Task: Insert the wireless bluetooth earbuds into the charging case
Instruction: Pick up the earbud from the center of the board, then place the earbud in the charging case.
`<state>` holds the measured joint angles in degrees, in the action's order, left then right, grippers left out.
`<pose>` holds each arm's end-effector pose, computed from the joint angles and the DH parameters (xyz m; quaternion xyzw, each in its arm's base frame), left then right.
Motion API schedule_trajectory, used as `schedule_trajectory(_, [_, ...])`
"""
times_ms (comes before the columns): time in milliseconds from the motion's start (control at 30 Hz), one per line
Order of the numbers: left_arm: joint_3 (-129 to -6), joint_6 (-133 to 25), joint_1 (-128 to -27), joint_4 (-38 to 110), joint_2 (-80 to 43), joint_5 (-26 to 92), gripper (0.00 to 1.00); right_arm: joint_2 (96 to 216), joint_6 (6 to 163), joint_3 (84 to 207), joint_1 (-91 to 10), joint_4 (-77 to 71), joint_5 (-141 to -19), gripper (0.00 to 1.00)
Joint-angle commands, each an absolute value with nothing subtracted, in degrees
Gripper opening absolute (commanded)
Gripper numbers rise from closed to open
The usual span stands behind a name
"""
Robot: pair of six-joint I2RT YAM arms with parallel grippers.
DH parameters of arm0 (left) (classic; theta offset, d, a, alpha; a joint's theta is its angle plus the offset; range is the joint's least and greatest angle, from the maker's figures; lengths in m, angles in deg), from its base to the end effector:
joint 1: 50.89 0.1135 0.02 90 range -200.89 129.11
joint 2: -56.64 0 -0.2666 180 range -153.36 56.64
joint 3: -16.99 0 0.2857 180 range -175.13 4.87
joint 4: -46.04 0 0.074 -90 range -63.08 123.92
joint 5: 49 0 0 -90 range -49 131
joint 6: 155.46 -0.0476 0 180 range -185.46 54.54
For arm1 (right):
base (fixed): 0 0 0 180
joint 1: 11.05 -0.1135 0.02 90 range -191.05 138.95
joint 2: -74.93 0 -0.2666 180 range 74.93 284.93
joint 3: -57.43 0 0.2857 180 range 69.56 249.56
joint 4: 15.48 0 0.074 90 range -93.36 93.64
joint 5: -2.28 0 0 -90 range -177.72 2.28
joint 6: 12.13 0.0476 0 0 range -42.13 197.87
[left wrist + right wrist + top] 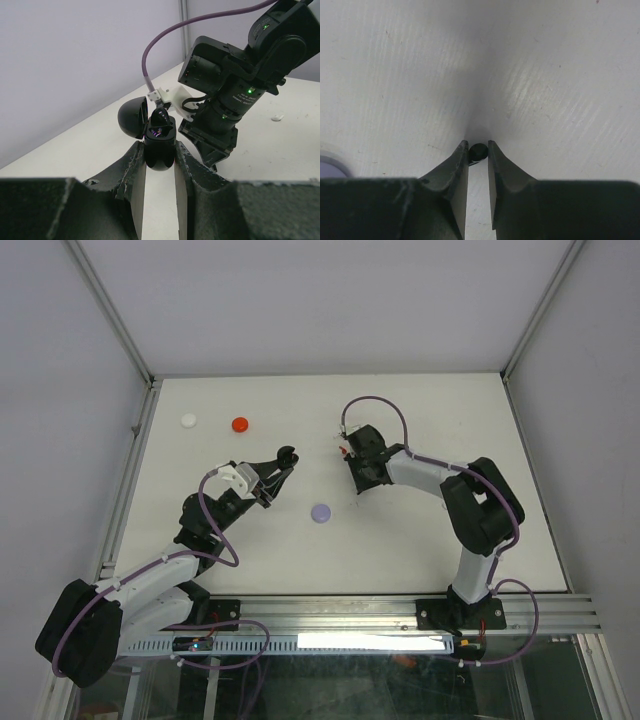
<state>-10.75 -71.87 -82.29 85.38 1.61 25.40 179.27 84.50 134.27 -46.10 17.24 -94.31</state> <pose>0.1967 -0.1351 0.2260 0.3017 0.5554 -0.2500 0.7335 0.3303 0.2251 0.1346 -0.2225 0.9389 0.0394 0.2595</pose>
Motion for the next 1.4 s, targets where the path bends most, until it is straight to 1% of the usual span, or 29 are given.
schedule_trajectory(0, [-12.57,-71.34,-81.96,88.33,1.75,23.51,0.0,178.4,85.03,135.94,-45.78,17.53,-94.49,0.17])
schedule_trajectory(333, [-12.87,-70.58,-82.0,88.16,1.01,22.51,0.0,166.29,82.07,135.55,-48.97,17.61,-98.81,0.13])
schedule_trajectory(633, [-13.32,-69.53,-82.0,88.06,0.31,21.2,0.0,153.84,77.23,136.43,-53.99,14.42,-103.34,0.13])
schedule_trajectory(867, [-13.65,-68.94,-82.0,87.75,-0.13,20.47,0.0,146.16,70.78,136.55,-61.7,7.96,-107.84,0.13])
schedule_trajectory(1067, [-13.82,-68.27,-82.0,87.69,-0.35,19.75,0.0,142.53,61.95,134.55,-69.14,-1.15,-109.11,0.13])
schedule_trajectory(1200, [-13.89,-68.31,-82.0,87.66,-0.33,19.0,0.0,142.26,55.99,132.66,-73.6,-7.47,-108.48,0.13])
schedule_trajectory(1367, [-13.91,-68.1,-81.98,87.86,-0.23,18.21,0.0,143.75,49.67,130.57,-76.82,-14.32,-107.82,0.13])
